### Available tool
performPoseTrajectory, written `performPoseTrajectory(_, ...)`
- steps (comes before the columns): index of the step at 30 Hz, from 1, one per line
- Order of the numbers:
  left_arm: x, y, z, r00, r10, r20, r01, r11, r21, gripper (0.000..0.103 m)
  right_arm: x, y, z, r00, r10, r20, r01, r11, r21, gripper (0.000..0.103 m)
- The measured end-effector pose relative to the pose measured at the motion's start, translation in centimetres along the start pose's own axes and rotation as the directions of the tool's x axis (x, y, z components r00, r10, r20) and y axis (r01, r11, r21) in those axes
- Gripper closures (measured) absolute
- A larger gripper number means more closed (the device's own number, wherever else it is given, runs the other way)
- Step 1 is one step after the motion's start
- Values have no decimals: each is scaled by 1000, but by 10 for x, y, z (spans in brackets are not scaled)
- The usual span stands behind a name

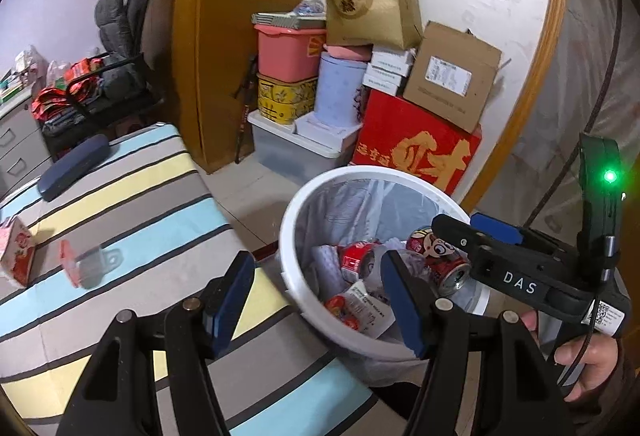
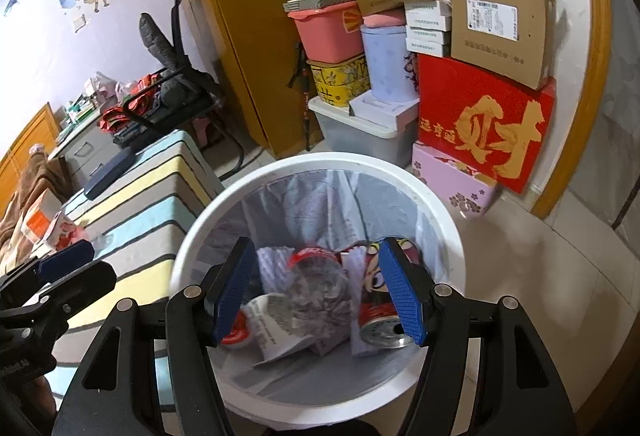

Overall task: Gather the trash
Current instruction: 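Open the right tool to drop the red can while the left tool drops the clear cup, then move both tools back over the bed toward the red-rimmed cup and pink carton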

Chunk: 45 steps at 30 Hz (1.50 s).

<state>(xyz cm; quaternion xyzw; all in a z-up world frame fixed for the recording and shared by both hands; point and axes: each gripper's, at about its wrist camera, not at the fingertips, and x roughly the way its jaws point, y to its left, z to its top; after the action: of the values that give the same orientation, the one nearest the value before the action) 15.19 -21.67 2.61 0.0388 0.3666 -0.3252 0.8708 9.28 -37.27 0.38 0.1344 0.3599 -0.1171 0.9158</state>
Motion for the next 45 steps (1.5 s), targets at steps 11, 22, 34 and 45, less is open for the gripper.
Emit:
performPoseTrajectory(11, -35, 41, -7, 996, 76, 54, -73, 996, -54, 35, -6, 38, 0, 998, 59, 23, -58, 997, -53, 37)
performPoseTrajectory(22, -64, 99, -20, 980, 178, 85, -165, 977, -138, 35, 2, 84, -1, 990, 143, 16, -140, 983, -121, 37)
performPoseTrajectory(34, -91, 180, -32, 952, 296, 84, -267, 930, -254, 35, 25, 143, -4, 970, 237, -62, -245, 942, -231, 37)
performPoseTrajectory(45, -94, 246, -43, 929, 367, 39, -338, 889, -308, 34, 55, 196, -5, 931, 322, -173, -364, 859, -360, 37)
